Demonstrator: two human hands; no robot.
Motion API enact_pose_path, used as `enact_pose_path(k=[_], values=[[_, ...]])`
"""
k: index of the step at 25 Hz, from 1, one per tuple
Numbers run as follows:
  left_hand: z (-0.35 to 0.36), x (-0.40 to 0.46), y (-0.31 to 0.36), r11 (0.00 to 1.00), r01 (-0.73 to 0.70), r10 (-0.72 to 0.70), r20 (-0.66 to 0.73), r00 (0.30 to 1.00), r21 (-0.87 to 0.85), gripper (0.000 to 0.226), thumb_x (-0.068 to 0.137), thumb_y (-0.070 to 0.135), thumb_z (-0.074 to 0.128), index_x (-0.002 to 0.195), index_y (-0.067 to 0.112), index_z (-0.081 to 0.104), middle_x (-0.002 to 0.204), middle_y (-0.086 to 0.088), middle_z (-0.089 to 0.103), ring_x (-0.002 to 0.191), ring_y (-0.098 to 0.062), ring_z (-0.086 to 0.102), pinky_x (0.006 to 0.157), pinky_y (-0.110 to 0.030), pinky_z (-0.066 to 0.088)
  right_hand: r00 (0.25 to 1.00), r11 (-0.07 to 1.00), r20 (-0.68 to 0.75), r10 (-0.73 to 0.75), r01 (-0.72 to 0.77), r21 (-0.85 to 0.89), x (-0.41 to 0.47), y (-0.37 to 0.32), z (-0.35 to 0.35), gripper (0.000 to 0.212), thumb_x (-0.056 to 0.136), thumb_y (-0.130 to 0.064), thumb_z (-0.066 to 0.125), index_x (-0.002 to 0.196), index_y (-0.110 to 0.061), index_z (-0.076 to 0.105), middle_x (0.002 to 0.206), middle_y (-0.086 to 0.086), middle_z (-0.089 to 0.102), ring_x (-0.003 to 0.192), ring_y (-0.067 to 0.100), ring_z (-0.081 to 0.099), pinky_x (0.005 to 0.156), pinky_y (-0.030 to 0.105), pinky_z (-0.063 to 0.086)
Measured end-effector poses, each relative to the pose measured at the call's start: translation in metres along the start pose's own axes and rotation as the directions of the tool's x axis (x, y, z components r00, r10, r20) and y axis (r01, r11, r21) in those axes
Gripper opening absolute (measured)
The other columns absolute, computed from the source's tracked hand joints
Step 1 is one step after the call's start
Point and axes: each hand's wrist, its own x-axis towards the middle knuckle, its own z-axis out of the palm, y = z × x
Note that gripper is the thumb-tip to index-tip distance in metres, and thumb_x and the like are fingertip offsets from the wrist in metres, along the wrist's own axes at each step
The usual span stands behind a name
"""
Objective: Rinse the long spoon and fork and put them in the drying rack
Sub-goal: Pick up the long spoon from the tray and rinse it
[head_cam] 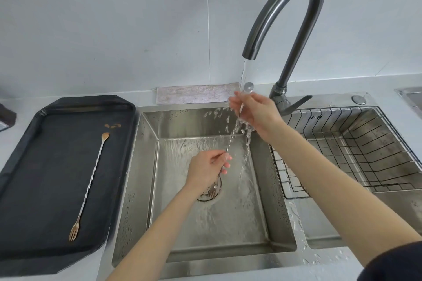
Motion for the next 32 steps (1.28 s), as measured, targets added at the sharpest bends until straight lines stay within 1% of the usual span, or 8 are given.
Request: enact_pose_path(k=[2,7,9,18,22,26,29,32], values=[[0.001,-0.001,-0.003,1.0,0.008,-0.008,-0.009,1.0,-0.01,0.024,0.089,0.021,0.054,0.069,0.03,0.065,0.063,0.011,0.064,0.05,-0.003,0.06,0.075,-0.026,0.053,0.998,0.999,-0.036,-0.042,0.043,0.012,0.003,-0.015,0.0,0.019,0.094,-0.017,0.048,0.1,-0.007,0.063,0.082,-0.001,0.069,0.066,0.004,0.068,0.066,0.015,0.057],[0.003,0.0,0.0,1.0,-0.014,0.015,-0.029,0.999,0.023,0.02,0.091,0.021,0.052,0.088,0.014,0.071,0.063,0.013,0.063,0.04,0.009,0.055,0.058,-0.002,0.045,0.998,0.993,0.069,0.011,-0.003,-0.122,-0.01,0.006,0.009,0.025,0.095,-0.02,0.045,0.109,-0.005,0.059,0.083,0.0,0.069,0.067,0.006,0.067,0.071,0.02,0.055],[0.003,-0.002,-0.003,0.999,-0.01,0.011,-0.02,1.0,0.045,0.021,0.091,0.022,0.051,0.089,0.015,0.07,0.063,0.015,0.063,0.041,0.01,0.056,0.061,-0.005,0.046,0.998,0.996,0.068,0.019,-0.014,-0.085,-0.007,-0.001,0.007,0.028,0.096,-0.021,0.042,0.114,-0.004,0.057,0.087,0.0,0.069,0.073,0.008,0.067,0.071,0.019,0.056],[-0.003,-0.003,-0.015,0.998,0.009,-0.009,-0.009,1.0,0.065,0.026,0.094,0.017,0.043,0.096,0.011,0.068,0.065,0.013,0.062,0.043,0.012,0.056,0.059,0.0,0.042,0.988,0.993,0.152,-0.039,0.021,0.118,-0.008,-0.009,0.011,0.013,0.094,-0.019,0.049,0.094,-0.015,0.061,0.087,-0.003,0.069,0.074,0.005,0.068,0.08,0.021,0.055],[-0.001,0.007,-0.003,0.994,-0.046,0.044,0.022,0.999,0.099,0.029,0.096,0.017,0.039,0.103,0.007,0.065,0.091,-0.005,0.072,0.059,0.004,0.062,0.064,-0.004,0.044,0.988,0.987,-0.019,-0.152,0.151,-0.048,-0.008,-0.025,0.008,0.009,0.088,-0.013,0.059,0.085,-0.009,0.066,0.059,-0.005,0.071,0.055,0.001,0.068,0.059,0.014,0.058],[0.001,0.028,0.012,0.961,-0.082,0.084,0.002,0.996,0.265,0.03,0.095,0.017,0.04,0.104,0.008,0.068,0.098,-0.011,0.072,0.095,-0.022,0.064,0.085,-0.028,0.047,0.959,0.861,-0.004,-0.284,0.253,-0.442,-0.013,-0.033,-0.001,0.023,0.092,-0.02,0.052,0.1,-0.005,0.067,0.078,0.001,0.07,0.064,0.002,0.066,0.063,0.012,0.056],[-0.001,0.039,0.02,0.926,-0.081,0.112,-0.063,0.992,0.37,0.029,0.094,0.02,0.043,0.103,0.011,0.069,0.07,-0.008,0.064,0.093,-0.037,0.059,0.077,-0.034,0.044,0.909,0.632,0.039,-0.416,0.32,-0.706,-0.022,-0.036,-0.021,0.021,0.092,-0.024,0.051,0.091,-0.015,0.069,0.069,-0.005,0.067,0.055,-0.006,0.061,0.062,0.007,0.052],[-0.004,0.05,0.031,0.973,-0.019,0.049,-0.126,0.991,0.228,0.026,0.094,0.014,0.043,0.097,0.009,0.068,0.095,-0.019,0.069,0.089,-0.029,0.062,0.085,-0.032,0.049,0.914,0.64,0.02,-0.404,0.299,-0.707,-0.037,-0.027,-0.046,0.015,0.089,-0.02,0.056,0.087,-0.012,0.069,0.063,-0.006,0.064,0.045,-0.008,0.058,0.057,0.003,0.05]])
